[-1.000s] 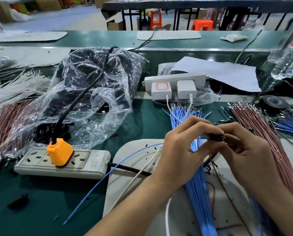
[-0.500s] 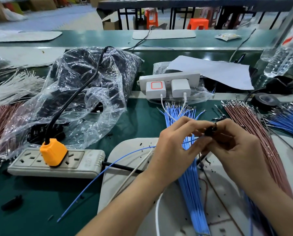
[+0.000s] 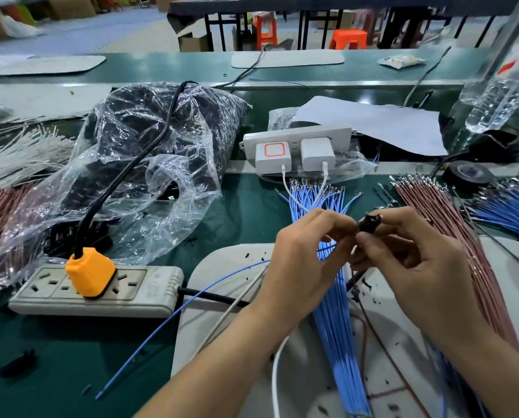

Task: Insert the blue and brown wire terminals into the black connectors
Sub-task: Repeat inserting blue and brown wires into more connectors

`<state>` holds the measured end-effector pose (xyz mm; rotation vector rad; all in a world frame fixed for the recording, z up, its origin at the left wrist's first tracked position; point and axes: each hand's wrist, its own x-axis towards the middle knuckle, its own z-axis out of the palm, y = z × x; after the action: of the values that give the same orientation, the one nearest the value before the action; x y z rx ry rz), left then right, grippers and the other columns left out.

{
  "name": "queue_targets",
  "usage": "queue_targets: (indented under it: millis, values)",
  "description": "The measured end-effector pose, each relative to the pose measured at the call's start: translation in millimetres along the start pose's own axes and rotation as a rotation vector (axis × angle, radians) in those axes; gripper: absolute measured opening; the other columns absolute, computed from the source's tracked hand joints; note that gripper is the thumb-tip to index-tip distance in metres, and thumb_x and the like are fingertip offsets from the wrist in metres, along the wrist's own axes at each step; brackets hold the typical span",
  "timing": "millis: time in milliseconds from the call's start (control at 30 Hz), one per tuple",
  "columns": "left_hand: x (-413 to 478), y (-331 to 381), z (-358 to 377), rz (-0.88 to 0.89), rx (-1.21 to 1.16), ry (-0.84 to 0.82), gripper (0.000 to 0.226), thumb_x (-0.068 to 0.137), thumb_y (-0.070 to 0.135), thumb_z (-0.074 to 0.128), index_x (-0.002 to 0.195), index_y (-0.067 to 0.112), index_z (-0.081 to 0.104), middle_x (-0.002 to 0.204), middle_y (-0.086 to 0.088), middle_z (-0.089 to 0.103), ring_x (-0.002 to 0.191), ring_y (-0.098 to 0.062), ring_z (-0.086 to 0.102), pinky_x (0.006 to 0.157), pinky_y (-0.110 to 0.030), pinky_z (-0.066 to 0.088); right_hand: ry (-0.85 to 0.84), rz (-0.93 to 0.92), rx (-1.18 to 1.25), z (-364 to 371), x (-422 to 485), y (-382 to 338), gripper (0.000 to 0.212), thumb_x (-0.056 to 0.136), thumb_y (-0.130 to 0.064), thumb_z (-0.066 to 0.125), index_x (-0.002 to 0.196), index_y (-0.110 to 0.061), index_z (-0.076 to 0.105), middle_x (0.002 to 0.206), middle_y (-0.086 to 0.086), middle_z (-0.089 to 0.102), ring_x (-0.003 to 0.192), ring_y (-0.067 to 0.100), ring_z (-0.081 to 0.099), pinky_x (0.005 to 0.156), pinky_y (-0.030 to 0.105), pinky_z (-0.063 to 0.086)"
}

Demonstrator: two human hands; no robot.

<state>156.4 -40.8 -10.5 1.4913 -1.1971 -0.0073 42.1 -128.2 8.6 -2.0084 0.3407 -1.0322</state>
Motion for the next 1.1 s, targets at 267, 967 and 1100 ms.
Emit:
queue_targets:
  millis: [267,967,1100]
  values:
    - [1.7,2.2,-1.9,-0.005,-0.001,0.021,0.004,0.085,0.001,0.066,0.088,0.001,0.068,0.082,-0.004,0.066,0.075,-0.004,0.056,0.072,-0.011,0.04,-0.008,-0.075,0.01,-0.2,-1.3,7.2,0.016,0.087,-0.026,0.067,0.1,-0.019,0.06,0.075,-0.01,0.064,0.062,0.006,0.07,0.056,0.026,0.058]
    - [2.1,-1.9,-0.5,-0.11,-0.174,0.032,0.008,0.081,-0.003,0.068,0.085,0.004,0.07,0.079,-0.006,0.069,0.072,-0.011,0.065,0.07,-0.018,0.052,-0.016,-0.181,-0.041,-0.7,0.2,8.7,0.019,0.086,-0.026,0.065,0.105,-0.024,0.061,0.09,0.0,0.062,0.071,0.008,0.069,0.062,0.027,0.058]
    - [-0.7,0.5,-0.8,-0.06,-0.142,0.017,0.015,0.087,-0.006,0.06,0.097,0.002,0.067,0.086,-0.003,0.069,0.075,-0.011,0.068,0.073,-0.02,0.054,0.026,-0.134,0.023,0.9,0.0,8.3,0.017,0.087,-0.027,0.065,0.103,-0.026,0.061,0.092,0.007,0.06,0.074,0.017,0.069,0.065,0.032,0.058]
